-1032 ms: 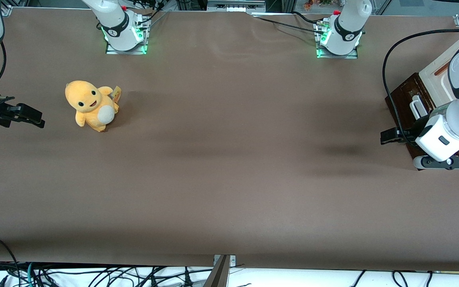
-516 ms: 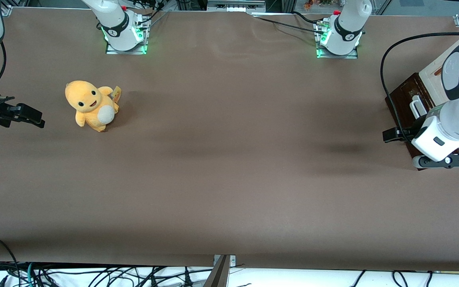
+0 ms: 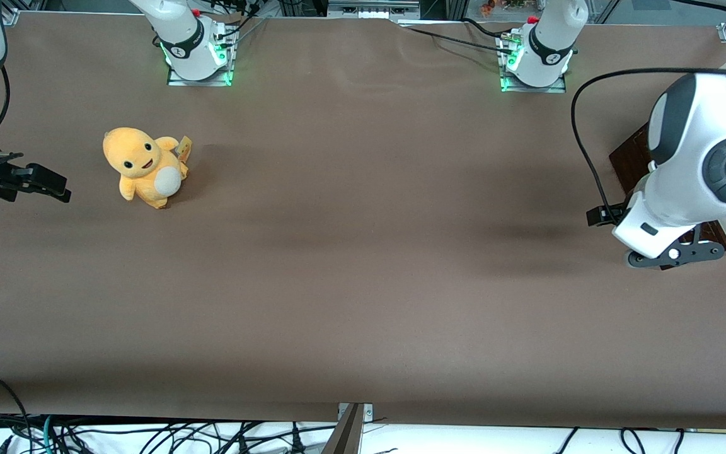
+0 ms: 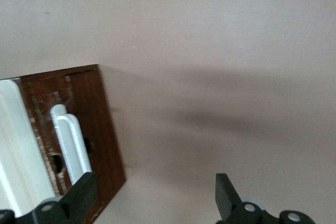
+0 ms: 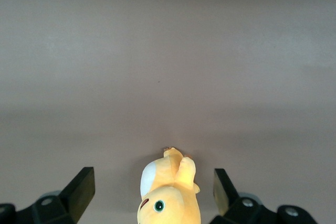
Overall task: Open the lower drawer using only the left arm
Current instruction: 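Raise the left gripper and swing it toward the lower drawer's white handle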
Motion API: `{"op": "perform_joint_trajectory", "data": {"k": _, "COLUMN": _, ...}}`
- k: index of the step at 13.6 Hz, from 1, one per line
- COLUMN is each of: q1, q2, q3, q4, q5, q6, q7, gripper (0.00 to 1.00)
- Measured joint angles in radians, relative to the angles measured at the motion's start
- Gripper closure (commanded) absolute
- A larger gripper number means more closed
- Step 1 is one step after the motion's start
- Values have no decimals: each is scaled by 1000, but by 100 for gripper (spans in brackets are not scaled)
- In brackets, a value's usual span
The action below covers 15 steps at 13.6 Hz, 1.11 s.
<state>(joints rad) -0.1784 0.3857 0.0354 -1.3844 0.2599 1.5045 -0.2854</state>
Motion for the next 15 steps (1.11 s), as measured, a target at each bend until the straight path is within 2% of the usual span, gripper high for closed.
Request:
{"op": "perform_joint_trajectory", "data": {"k": 5, "q1": -57, "q2": 22, "q3": -8, "q4": -85, "q5": 133, "q6": -1, "q7": -179, "gripper": 0}}
{"op": "perform_joint_trajectory", "data": {"k": 8, "q1": -82, "q2": 79, "q3": -43, "q4": -130, "q5": 230, "q6": 1, "q7": -285, "gripper": 0}}
{"op": "perform_joint_trajectory", "data": {"k": 15, "q1": -77, "q2": 124, "q3": -47, "q4": -230, "q5": 394, "q6": 0, "q7": -365, "gripper": 0}}
